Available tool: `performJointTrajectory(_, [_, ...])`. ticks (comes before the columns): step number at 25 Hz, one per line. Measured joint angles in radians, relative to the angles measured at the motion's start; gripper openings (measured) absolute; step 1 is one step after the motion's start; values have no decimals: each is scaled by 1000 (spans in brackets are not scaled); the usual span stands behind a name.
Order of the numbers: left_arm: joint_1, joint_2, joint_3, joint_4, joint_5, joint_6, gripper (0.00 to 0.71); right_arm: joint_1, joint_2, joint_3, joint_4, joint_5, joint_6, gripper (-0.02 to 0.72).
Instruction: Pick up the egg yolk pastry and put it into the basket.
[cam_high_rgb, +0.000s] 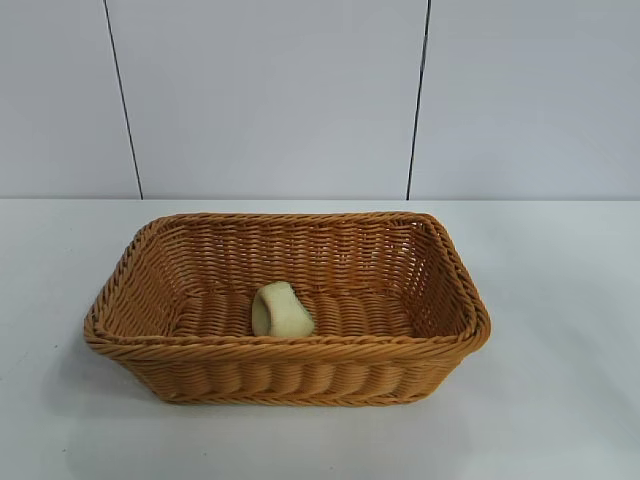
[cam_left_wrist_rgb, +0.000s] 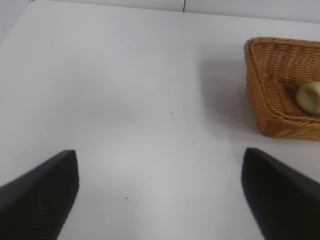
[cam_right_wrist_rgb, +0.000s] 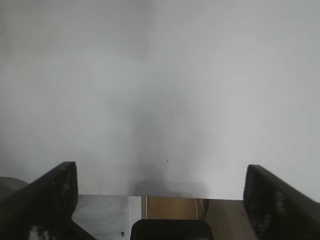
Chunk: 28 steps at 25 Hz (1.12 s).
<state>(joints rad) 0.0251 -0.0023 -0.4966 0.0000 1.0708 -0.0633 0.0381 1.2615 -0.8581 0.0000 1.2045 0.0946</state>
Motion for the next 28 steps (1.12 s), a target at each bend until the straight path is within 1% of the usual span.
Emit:
performJointTrajectory(4, [0,0,0,0,0,0,640,0,-184,130,0,-92,-19,649])
performJointTrajectory(7, [0,0,0,0,0,0,640,0,-331,230,0,-137,-33,649])
performJointTrajectory(12, [0,0,0,0,0,0,640,0,-530,344,0,-148,-80,649])
performJointTrajectory(15, [0,0,0,0,0,0,640,0,-672,361,10,-169,-95,649])
performJointTrajectory(19, [0,0,0,0,0,0,640,0,-852,362,12,-180,-95,649])
performJointTrajectory(28, [0,0,0,0,-1,0,640,0,-1245,364,13,-179,-95,649])
